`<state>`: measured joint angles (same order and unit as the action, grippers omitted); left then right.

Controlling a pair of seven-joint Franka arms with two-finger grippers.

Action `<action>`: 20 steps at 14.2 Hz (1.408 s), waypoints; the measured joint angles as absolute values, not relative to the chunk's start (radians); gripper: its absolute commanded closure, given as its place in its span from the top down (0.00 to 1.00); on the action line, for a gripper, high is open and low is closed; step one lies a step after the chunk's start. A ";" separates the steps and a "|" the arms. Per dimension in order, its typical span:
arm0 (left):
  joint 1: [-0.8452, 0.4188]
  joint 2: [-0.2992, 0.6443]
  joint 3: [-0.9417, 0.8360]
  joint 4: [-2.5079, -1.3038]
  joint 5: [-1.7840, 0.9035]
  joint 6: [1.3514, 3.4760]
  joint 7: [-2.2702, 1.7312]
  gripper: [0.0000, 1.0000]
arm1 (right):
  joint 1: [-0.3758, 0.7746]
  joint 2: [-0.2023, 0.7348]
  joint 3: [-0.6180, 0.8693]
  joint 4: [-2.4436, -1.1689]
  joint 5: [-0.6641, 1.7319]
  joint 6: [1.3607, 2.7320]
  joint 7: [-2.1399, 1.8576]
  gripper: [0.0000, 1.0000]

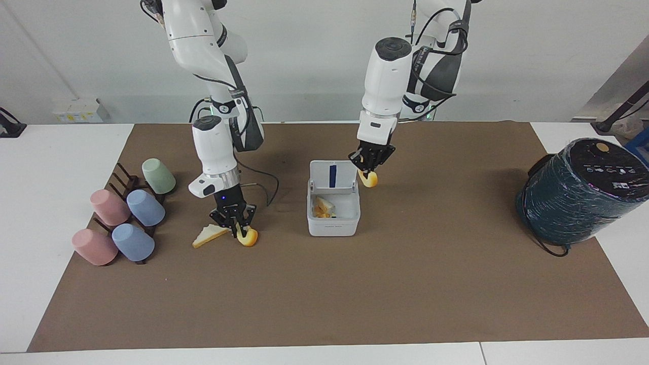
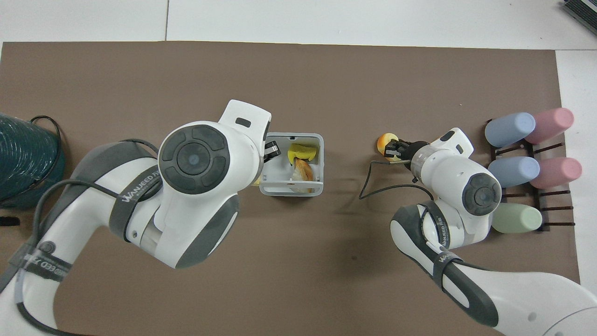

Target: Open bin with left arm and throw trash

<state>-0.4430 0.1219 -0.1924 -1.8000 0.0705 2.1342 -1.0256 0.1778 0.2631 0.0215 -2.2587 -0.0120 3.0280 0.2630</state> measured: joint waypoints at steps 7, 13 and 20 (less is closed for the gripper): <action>-0.498 0.157 -0.193 -1.866 0.069 2.370 -1.075 0.35 | 0.178 0.189 0.022 -2.194 -0.011 2.890 0.481 0.00; -0.498 0.159 -0.188 -1.874 0.068 2.397 -1.078 0.68 | 0.180 0.115 0.022 -2.048 -0.011 2.482 0.571 0.00; -0.478 0.180 -0.169 -1.674 0.070 2.059 -1.072 0.68 | 0.228 0.106 0.026 -1.957 0.134 2.330 0.666 0.00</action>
<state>-0.4783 0.1804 -0.1689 -1.6744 0.0697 2.0594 -1.0724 0.2282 0.1056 0.0264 -1.9575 0.1345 2.3305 0.6658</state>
